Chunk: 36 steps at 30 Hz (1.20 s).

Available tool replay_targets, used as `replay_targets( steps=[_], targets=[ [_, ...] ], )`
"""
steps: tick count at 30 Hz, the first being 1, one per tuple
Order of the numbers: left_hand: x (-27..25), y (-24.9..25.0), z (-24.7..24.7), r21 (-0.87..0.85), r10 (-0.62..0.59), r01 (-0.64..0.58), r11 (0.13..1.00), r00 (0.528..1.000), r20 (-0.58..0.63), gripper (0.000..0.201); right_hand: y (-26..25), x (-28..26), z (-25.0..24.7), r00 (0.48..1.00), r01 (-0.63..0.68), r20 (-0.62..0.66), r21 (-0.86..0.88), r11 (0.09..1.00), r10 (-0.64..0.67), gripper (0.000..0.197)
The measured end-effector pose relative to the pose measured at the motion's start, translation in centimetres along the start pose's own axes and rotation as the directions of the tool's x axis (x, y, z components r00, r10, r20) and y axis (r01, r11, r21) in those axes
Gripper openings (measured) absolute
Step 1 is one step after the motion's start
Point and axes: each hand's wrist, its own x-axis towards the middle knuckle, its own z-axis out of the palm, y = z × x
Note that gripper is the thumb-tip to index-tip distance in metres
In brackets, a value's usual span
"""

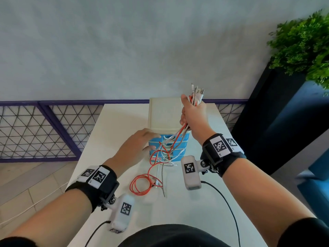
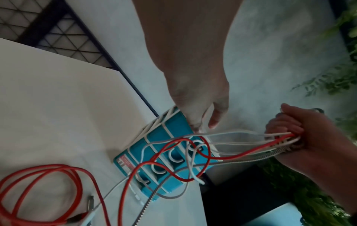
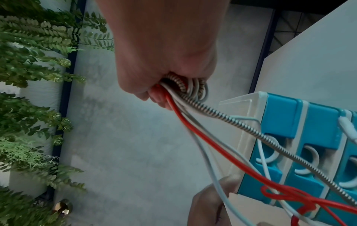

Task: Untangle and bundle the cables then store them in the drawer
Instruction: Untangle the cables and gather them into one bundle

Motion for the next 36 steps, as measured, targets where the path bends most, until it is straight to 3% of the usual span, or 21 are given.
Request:
replay_targets(
  steps=[3,5,9,12,14,18,20,22,24,27,29,32,36],
  targets=[
    [0.7,1.2,0.2,0.002,0.087,-0.088,0.996,0.988,0.127,0.034,0.0,-0.2,0.3,1.0,-0.007,0.02,0.015,1.0,0.007,0.032],
    [1.0,1.9,0.2,0.038,0.022,-0.029,0.999,0.984,0.178,0.026,0.0,-0.3,0.3,1.0,-0.006,0.03,-0.001,1.0,0.006,0.034],
    [1.2,2.6,0.2,-0.068,-0.091,0.105,0.992,0.978,0.19,0.014,-0.2,-0.2,-0.5,1.0,0.01,-0.002,-0.049,0.999,-0.011,0.033],
    [1.0,1.5,0.4,-0.258,-0.246,0.251,0.933,0.968,0.055,0.016,-0.4,0.0,-1.4,0.999,0.018,-0.043,-0.067,0.998,-0.021,0.032],
    [0.5,0.5,0.6,-0.366,-0.391,0.356,0.86,0.92,-0.024,0.022,-0.6,0.2,-2.0,0.998,0.01,-0.066,-0.079,0.997,-0.015,0.031],
    [-0.9,-2.0,1.3,-0.438,-0.626,0.59,0.678,0.776,0.077,0.017,-0.9,0.2,-2.5,0.996,-0.009,-0.092,-0.077,0.997,0.002,0.026],
    [-1.5,-3.3,1.3,-0.381,-0.684,0.665,0.642,0.722,0.108,0.019,-1.0,0.1,-2.5,0.995,-0.004,-0.099,-0.048,0.999,-0.001,0.028],
    [-2.5,-4.9,1.1,-0.227,-0.719,0.725,0.65,0.684,0.126,0.031,-1.6,0.2,-2.7,0.993,0.012,-0.119,-0.005,1.0,-0.013,0.028],
    [-3.8,-6.0,0.7,-0.081,-0.781,0.789,0.609,0.614,0.117,0.042,-2.4,0.5,-3.2,0.989,0.029,-0.147,0.03,0.999,-0.025,0.027],
    [-5.2,-7.1,0.3,-0.048,-0.836,0.843,0.537,0.538,0.108,0.038,-3.3,0.8,-3.5,0.987,0.053,-0.155,0.079,0.996,-0.04,0.027],
    [-5.2,-7.0,0.2,-0.063,-0.829,0.835,0.547,0.551,0.096,0.028,-3.2,0.8,-3.4,0.988,0.046,-0.151,0.097,0.994,-0.031,0.029],
    [-4.4,-6.3,0.5,-0.033,-0.737,0.74,0.672,0.673,0.063,0.019,-2.8,0.8,-2.9,0.991,0.026,-0.133,0.13,0.991,-0.008,0.03],
    [-1.8,-3.4,1.1,-0.158,-0.64,0.623,0.766,0.762,-0.102,0.007,-2.0,0.4,-1.8,0.993,0.001,-0.115,0.103,0.995,0.011,0.031]
  ],
)
